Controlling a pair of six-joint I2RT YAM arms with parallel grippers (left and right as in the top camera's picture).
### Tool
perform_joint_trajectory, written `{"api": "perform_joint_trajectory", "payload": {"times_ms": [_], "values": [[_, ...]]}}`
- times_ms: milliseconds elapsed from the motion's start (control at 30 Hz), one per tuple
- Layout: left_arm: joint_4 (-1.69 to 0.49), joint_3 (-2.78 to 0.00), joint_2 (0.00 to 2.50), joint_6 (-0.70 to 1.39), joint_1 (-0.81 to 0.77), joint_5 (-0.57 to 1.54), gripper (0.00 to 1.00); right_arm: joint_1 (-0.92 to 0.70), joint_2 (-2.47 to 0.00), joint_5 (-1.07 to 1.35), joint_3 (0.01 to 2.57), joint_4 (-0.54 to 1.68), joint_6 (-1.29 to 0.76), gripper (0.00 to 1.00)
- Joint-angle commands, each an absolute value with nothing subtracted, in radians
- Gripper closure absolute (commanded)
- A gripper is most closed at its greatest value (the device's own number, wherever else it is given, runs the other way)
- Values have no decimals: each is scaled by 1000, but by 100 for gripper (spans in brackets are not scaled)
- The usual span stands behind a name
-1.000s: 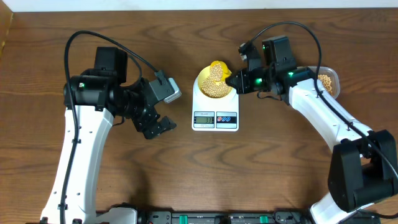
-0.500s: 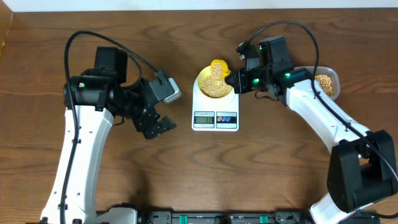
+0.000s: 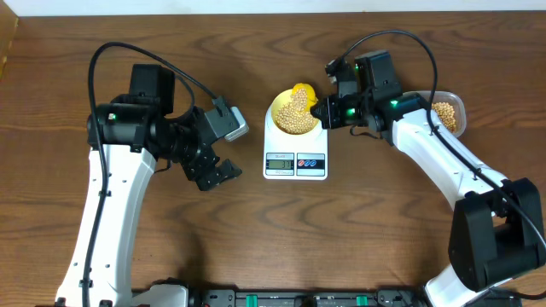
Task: Scoop item into bowl and weigh 50g on scale
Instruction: 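Tilt the scoop over the bowl and pour soybeans in slowly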
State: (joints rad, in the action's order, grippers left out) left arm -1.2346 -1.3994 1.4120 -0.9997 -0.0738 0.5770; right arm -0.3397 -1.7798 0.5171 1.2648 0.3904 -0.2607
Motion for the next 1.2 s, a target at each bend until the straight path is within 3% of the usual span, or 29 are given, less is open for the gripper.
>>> {"api": "perform_joint_trajectory", "payload": {"times_ms": [0, 367, 733, 833, 1167], "values": [[-1241, -1408, 1418, -1017, -75, 590, 5, -352, -1771, 499, 1264, 420, -218, 99], [-1241, -1408, 1418, -1017, -75, 590, 5, -356, -1766, 469, 1264, 377, -295, 99], [-1241, -1408, 1418, -1017, -75, 590, 5, -358, -1745, 447, 1264, 427, -240, 99], [-1241, -1408, 1418, -1017, -75, 590, 5, -359, -1745, 464, 1264, 382, -317, 99], [-1241, -1408, 1418, -1017, -75, 590, 5, -368, -1728, 429, 1264, 424, -247, 99]]}}
